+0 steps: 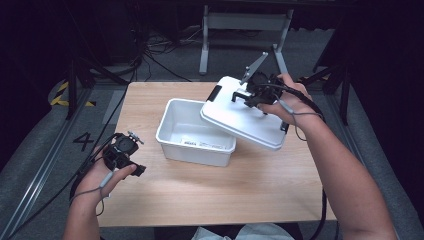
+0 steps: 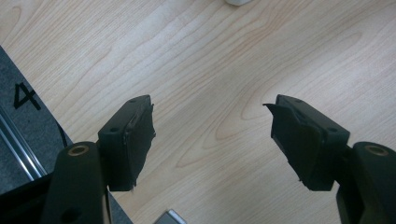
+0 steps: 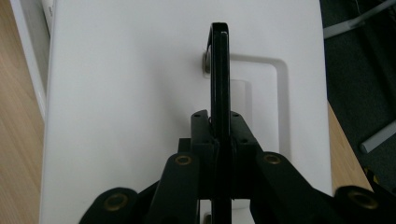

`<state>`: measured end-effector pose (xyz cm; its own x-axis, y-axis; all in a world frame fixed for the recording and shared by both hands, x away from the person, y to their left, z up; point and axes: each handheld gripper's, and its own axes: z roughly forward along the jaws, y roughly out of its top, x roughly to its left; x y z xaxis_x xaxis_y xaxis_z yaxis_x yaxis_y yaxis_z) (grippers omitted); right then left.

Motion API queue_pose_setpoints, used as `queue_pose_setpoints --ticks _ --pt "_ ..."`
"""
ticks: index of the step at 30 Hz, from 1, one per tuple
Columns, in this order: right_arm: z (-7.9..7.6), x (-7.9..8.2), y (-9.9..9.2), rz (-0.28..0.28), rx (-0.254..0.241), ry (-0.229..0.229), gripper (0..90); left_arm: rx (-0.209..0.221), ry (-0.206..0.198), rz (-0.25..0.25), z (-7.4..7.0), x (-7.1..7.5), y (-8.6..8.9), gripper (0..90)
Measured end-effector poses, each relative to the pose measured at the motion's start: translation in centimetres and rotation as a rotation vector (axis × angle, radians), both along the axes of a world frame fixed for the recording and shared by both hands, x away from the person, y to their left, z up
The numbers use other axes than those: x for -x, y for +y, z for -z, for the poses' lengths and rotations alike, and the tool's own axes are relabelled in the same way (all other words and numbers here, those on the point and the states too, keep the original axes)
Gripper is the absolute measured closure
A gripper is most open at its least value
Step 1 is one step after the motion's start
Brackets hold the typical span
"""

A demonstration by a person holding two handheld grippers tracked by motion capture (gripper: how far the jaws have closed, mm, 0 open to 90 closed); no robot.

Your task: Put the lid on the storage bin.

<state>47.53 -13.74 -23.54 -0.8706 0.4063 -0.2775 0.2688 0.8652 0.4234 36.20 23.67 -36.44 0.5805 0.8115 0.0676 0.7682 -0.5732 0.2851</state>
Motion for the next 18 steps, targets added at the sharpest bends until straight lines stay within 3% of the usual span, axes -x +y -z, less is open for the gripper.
queue_pose_setpoints --ticks 18 --pt "0.1 -0.8 5.9 -0.116 0.006 -0.002 84.0 -0.004 0.001 -0.029 0.1 1.3 1.1 30.4"
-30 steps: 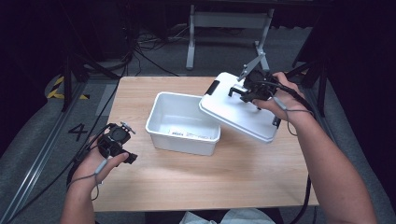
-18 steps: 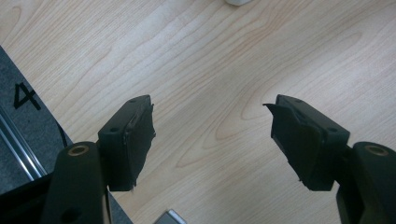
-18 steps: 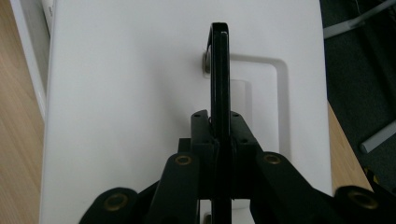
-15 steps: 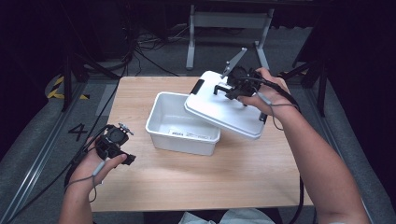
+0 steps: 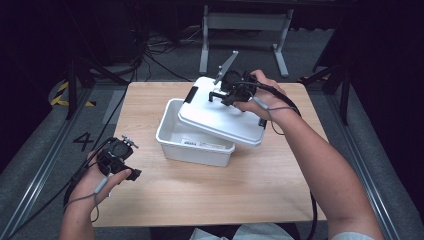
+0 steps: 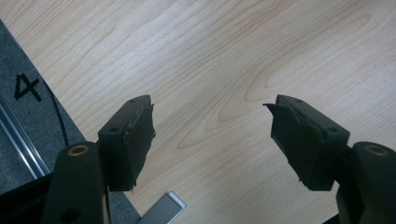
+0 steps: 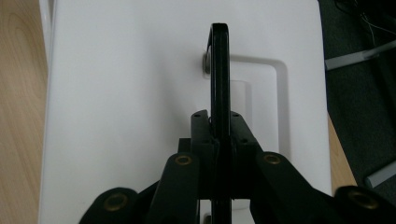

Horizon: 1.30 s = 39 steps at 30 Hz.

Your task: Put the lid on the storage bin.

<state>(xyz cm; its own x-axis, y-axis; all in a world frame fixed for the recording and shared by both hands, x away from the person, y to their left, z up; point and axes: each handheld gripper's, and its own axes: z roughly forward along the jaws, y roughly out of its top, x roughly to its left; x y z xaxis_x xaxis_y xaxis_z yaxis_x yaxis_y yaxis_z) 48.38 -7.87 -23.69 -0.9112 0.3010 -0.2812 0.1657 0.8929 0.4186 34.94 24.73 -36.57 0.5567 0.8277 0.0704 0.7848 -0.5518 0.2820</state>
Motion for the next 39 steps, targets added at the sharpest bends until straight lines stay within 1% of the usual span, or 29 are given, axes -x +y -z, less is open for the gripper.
queue_pose_setpoints --ticks 1,2,3,4,5,6,8,9,14,17,19,23,28,33,35,39 --pt "0.1 0.1 0.3 -0.003 -0.005 0.003 84.0 -0.001 0.003 -0.001 -0.1 0.1 0.1 30.4" --pt "0.1 0.1 0.6 -0.009 -0.007 0.002 84.0 0.0 -0.003 -0.003 -0.1 0.1 0.1 30.4" --pt "0.1 0.1 0.6 -0.009 -0.007 0.002 84.0 0.0 -0.003 -0.003 -0.1 0.1 0.1 30.4" --pt "0.1 0.0 0.9 -0.02 -0.008 0.002 84.0 0.002 -0.004 -0.004 -0.1 0.1 0.1 30.4" --pt "0.2 0.1 1.2 -0.02 -0.016 0.009 84.0 0.0 -0.004 -0.008 -0.1 0.2 0.2 30.4" --pt "0.4 0.0 1.5 -0.036 -0.011 0.004 84.0 -0.001 -0.005 0.0 -0.1 0.2 0.2 30.4" --pt "0.6 0.0 2.0 -0.036 -0.01 0.022 84.0 0.0 0.001 -0.006 -0.1 0.3 0.3 30.4" --pt "0.8 -0.2 2.2 -0.052 -0.003 0.013 84.0 0.004 -0.001 -0.008 0.0 0.3 0.3 30.4" --pt "1.4 -0.2 3.6 -0.062 -0.011 0.031 84.0 0.004 0.002 -0.016 0.0 0.4 0.5 30.4" --pt "1.7 -0.2 4.2 -0.082 -0.017 0.032 84.0 0.006 0.002 -0.014 -0.1 0.3 0.6 30.4" --pt "2.0 -0.2 4.6 -0.091 -0.019 0.035 84.0 0.005 -0.004 -0.004 -0.1 0.2 0.6 30.4" --pt "2.5 -0.2 5.3 -0.108 -0.013 0.044 84.0 0.014 0.002 -0.015 0.0 0.1 0.6 30.4" --pt "3.4 -0.5 6.0 -0.126 -0.003 0.051 84.0 0.011 -0.005 -0.002 0.0 -0.1 0.6 30.4" --pt "4.2 -0.8 6.5 -0.118 0.007 0.066 84.0 0.016 -0.001 -0.004 0.1 -0.2 0.5 30.3" --pt "4.6 -1.1 6.6 -0.126 0.011 0.066 84.0 0.016 0.002 -0.004 0.1 -0.2 0.4 30.3" --pt "4.9 -1.2 6.7 -0.126 0.002 0.071 84.0 0.017 0.003 -0.003 0.1 -0.2 0.4 30.3"
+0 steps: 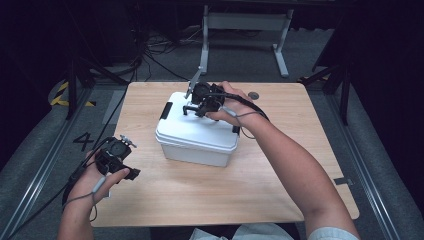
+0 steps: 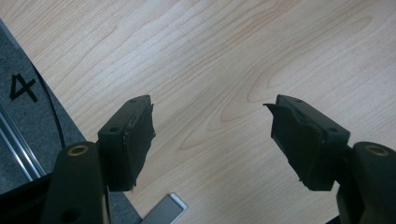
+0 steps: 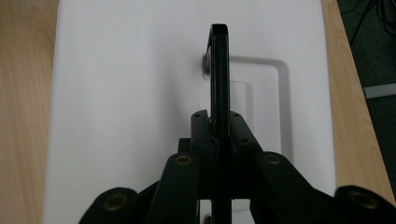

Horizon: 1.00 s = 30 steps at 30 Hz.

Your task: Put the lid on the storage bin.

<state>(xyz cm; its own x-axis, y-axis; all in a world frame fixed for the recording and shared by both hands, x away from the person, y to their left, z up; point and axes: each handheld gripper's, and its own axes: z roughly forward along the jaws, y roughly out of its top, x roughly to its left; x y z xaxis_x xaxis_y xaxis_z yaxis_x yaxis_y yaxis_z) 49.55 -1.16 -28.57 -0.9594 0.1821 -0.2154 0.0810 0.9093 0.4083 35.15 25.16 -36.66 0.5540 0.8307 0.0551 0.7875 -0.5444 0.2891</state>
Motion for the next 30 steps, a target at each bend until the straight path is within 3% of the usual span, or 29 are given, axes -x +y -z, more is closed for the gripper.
queue_pose_setpoints --ticks 11,26,30 --pt "0.6 0.1 0.4 -0.024 0.01 0.005 83.9 -0.003 0.0 0.006 0.0 -0.1 -0.1 30.2" --pt "1.2 0.3 0.9 0.0 0.021 -0.008 83.5 -0.002 -0.002 0.012 0.0 -0.3 -0.3 29.9" --pt "1.1 0.4 0.7 0.014 0.009 0.012 75.4 -0.001 -0.004 0.011 0.0 -0.4 -0.2 29.7"
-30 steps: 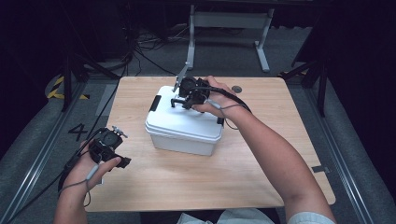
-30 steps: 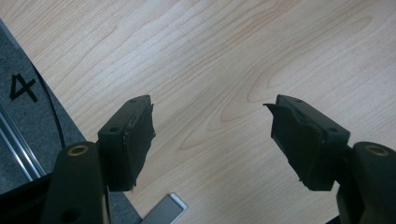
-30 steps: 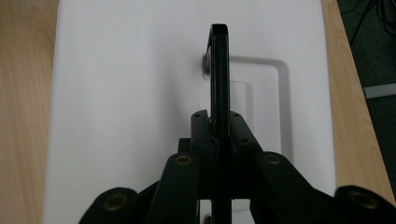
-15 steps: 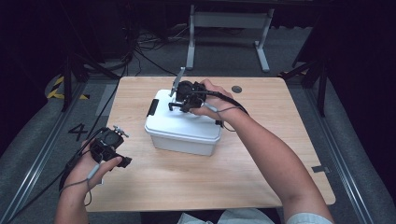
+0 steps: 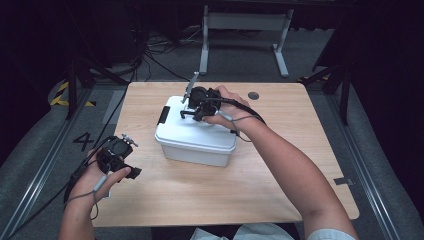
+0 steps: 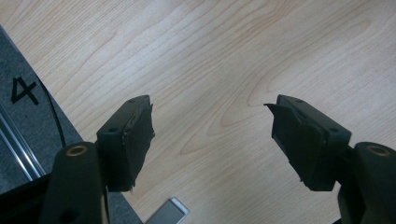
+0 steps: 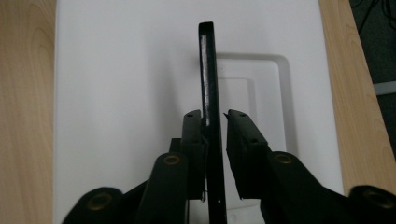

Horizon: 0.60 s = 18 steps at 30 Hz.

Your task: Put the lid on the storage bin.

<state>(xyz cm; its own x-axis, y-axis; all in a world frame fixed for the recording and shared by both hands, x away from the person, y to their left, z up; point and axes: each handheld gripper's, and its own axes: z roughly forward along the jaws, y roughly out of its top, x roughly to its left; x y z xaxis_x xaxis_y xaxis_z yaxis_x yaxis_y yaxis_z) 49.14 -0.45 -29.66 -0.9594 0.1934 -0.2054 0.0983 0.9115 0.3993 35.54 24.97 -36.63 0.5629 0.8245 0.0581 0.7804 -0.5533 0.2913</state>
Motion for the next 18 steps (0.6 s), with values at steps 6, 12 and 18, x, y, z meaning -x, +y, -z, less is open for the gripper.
queue_pose_setpoints --ticks 6,12,18 --pt "-1.0 0.3 -1.1 0.019 -0.051 0.027 63.5 -0.001 0.003 -0.002 0.1 -0.1 0.1 29.8" --pt "-2.8 0.8 -2.5 0.027 -0.118 0.037 59.4 -0.006 0.01 -0.01 0.1 0.1 0.3 29.8" --pt "-4.4 1.8 -4.2 0.042 -0.145 0.022 59.4 -0.009 0.011 -0.004 0.1 0.2 0.1 29.8"
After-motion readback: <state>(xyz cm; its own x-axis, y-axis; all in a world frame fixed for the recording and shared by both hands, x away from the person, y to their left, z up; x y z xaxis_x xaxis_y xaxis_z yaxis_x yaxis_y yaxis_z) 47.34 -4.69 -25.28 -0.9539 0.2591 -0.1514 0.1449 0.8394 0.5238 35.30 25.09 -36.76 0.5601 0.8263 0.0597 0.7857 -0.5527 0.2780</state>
